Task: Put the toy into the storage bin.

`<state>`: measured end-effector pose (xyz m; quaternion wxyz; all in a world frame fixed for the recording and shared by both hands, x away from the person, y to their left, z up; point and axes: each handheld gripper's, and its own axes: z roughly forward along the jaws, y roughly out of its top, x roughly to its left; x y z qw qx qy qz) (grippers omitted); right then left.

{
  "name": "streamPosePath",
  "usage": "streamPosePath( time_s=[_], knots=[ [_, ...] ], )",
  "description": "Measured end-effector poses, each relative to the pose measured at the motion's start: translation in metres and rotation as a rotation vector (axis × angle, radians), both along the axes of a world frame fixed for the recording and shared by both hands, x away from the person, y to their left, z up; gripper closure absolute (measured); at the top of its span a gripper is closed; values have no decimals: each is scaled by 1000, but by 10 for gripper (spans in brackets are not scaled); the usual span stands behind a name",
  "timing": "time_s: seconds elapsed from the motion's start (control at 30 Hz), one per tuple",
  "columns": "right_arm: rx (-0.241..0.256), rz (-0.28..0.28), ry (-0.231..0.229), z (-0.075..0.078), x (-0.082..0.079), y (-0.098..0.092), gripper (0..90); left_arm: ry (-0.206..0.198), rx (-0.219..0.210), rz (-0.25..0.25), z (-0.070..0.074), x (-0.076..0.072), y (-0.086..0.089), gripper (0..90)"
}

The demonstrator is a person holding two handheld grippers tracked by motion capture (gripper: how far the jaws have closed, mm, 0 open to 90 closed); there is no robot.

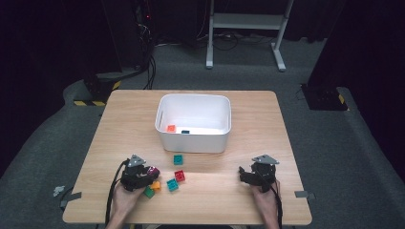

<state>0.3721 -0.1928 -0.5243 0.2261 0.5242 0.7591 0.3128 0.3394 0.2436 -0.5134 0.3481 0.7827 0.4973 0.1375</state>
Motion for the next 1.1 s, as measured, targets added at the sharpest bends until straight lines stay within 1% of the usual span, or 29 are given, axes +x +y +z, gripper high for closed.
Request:
streamPosePath(
  time_s=[0.5, 0.53, 0.83, 0.93, 1.1],
  knots=[
    [0, 0, 0, 0, 0, 0, 166, -2, -15, -4, 4, 2, 1, 583],
    [0, 0, 0, 0, 0, 0, 166, -3, -12, -5, 5, 2, 1, 583],
    [0, 0, 0, 0, 0, 0, 166, -2, -41, -5, 13, 3, 4, 584],
    [0, 0, 0, 0, 0, 0, 166, -4, -57, 0, 18, 4, 6, 584],
    [0, 0, 0, 0, 0, 0, 166, -12, -61, -2, 27, 6, 8, 585]
  ],
)
